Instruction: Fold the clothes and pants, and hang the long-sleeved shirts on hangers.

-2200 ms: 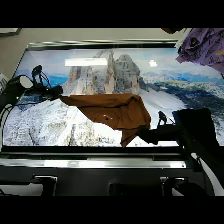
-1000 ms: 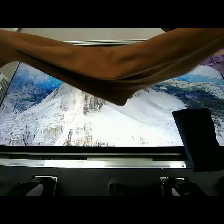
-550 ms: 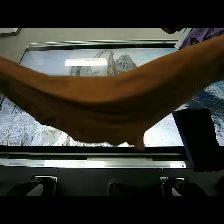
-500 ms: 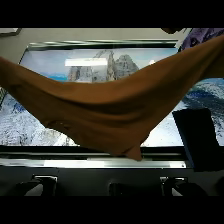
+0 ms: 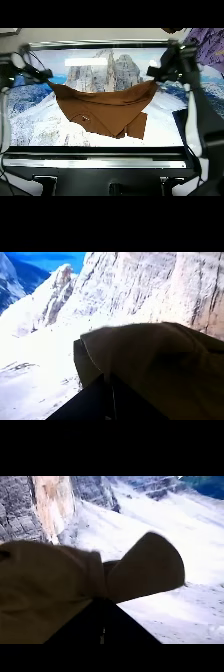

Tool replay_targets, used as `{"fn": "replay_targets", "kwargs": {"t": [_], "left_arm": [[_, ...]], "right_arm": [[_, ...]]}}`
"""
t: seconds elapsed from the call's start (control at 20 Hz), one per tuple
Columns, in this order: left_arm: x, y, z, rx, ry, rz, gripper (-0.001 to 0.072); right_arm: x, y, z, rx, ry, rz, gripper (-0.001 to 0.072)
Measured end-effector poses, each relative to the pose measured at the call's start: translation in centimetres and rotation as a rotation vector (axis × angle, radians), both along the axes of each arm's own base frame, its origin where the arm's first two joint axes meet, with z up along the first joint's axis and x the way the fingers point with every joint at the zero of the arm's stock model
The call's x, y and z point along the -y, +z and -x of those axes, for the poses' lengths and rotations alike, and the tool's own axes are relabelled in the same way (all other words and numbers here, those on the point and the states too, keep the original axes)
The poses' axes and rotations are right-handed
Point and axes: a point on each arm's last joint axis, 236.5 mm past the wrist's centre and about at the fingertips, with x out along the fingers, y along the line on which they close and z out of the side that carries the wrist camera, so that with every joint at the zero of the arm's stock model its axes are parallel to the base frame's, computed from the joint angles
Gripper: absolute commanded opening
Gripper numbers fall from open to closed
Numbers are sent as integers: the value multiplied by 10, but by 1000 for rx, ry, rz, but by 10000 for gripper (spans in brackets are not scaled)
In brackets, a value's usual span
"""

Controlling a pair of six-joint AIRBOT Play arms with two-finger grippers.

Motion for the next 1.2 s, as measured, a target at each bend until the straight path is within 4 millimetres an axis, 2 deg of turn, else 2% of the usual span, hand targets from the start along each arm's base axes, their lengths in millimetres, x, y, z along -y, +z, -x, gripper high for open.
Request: {"fn": "replay_targets", "kwargs": {"t": [0.1,0.2,0.25,0.3,0.35,0.4,0.55,0.65,0.75,0.85,0.9,1.05,1.2], "left_arm": [[10,-39,-1,-74,-9,28,16],[15,-58,0,-111,-15,43,27],[15,-60,0,-119,-14,49,164],[14,-60,0,-122,-11,52,336],[12,-56,2,-125,-6,55,399],[7,-46,3,-116,3,58,415],[-14,2,14,-66,40,60,415],[-27,36,33,-41,68,63,415],[-26,49,58,-58,83,91,415],[-7,43,90,-108,84,156,415],[9,34,107,-137,81,204,415],[80,3,158,-192,68,392,415],[160,-31,212,-239,65,585,415]], "right_arm": [[-9,-35,-7,-48,-2,-27,26],[-13,-51,-13,-60,-10,-44,26],[-14,-55,-14,-62,-12,-47,26],[-14,-56,-15,-61,-13,-49,26],[-15,-55,-15,-60,-12,-50,26],[-14,-54,-14,-62,-12,-49,26],[-8,-42,-9,-56,-7,-23,26],[-3,-31,-5,-47,3,-1,26],[1,-22,-2,-39,13,17,26],[3,-14,1,-37,18,28,26],[4,-13,3,-41,21,33,26],[6,-11,8,-57,32,45,26],[8,-12,14,-78,38,53,26]]}}
